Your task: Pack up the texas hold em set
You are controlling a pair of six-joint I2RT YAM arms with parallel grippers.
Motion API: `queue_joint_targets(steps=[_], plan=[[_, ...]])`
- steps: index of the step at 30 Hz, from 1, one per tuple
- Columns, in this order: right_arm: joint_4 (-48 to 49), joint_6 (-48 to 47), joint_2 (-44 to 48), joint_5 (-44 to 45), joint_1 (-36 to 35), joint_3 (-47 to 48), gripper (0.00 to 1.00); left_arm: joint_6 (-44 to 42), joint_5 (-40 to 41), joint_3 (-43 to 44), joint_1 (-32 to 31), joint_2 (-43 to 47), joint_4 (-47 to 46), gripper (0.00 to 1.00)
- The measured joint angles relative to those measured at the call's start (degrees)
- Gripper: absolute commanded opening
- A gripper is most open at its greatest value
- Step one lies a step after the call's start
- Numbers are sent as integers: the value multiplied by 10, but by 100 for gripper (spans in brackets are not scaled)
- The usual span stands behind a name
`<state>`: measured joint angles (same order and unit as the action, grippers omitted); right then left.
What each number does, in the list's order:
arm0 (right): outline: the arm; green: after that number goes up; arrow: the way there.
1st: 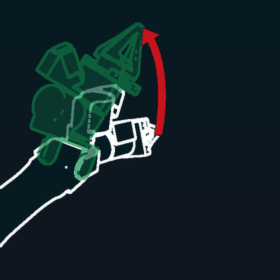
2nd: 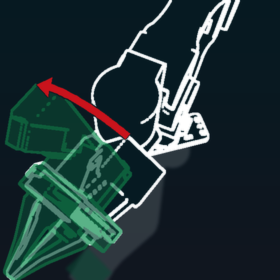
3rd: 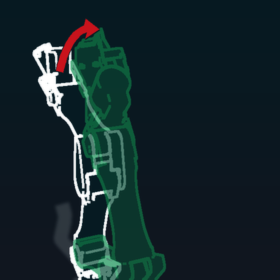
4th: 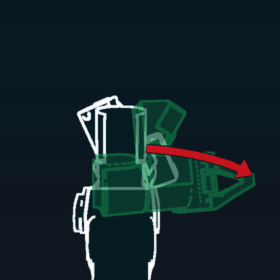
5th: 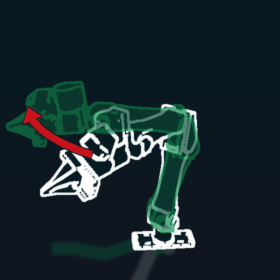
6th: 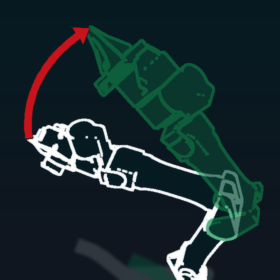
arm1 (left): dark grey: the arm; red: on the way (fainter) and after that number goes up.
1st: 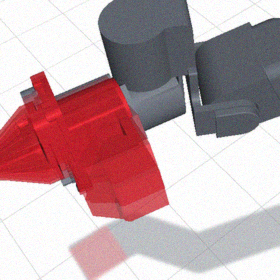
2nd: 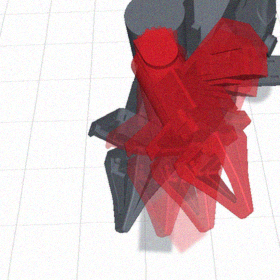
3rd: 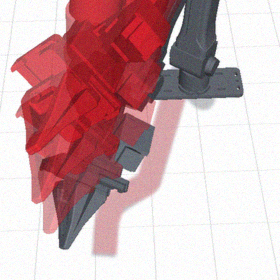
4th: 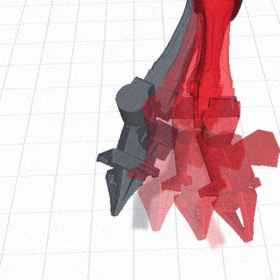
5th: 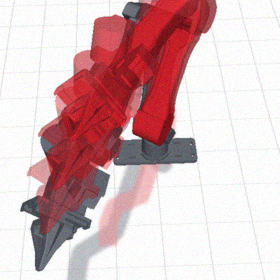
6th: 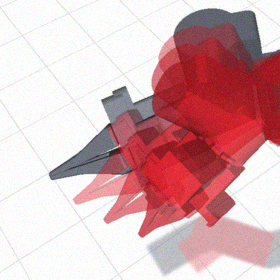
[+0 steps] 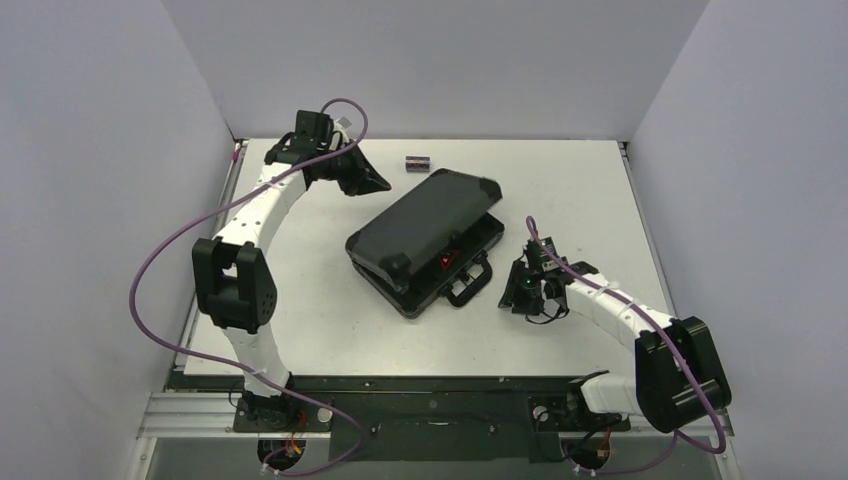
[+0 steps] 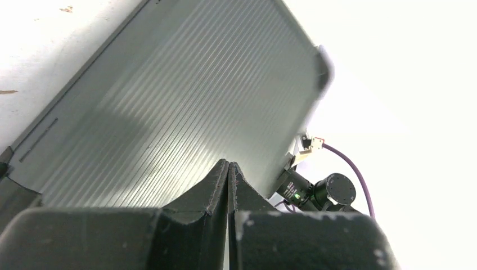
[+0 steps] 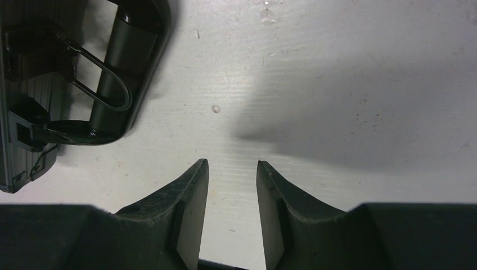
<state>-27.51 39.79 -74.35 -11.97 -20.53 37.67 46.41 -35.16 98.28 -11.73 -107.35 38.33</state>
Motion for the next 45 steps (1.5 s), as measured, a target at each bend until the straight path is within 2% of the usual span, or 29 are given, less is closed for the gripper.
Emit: queue_joint_targets(steps=[13, 18, 24, 34, 45], plan=[[-4, -2, 0, 0, 3, -9, 29, -36, 34, -58, -46, 76, 2, 0], [-3, -2, 0, -2, 3, -9, 27, -74, 50, -61, -84, 98, 2, 0], [15, 1, 0, -12, 3, -9, 20, -116, 68, -61, -139, 114, 2, 0], [110, 43, -2, -66, 11, -45, 17, -146, 101, -106, -210, 117, -16, 0], [230, 80, -85, -131, 21, -60, 3, -156, 123, -168, -232, 117, -34, 0]])
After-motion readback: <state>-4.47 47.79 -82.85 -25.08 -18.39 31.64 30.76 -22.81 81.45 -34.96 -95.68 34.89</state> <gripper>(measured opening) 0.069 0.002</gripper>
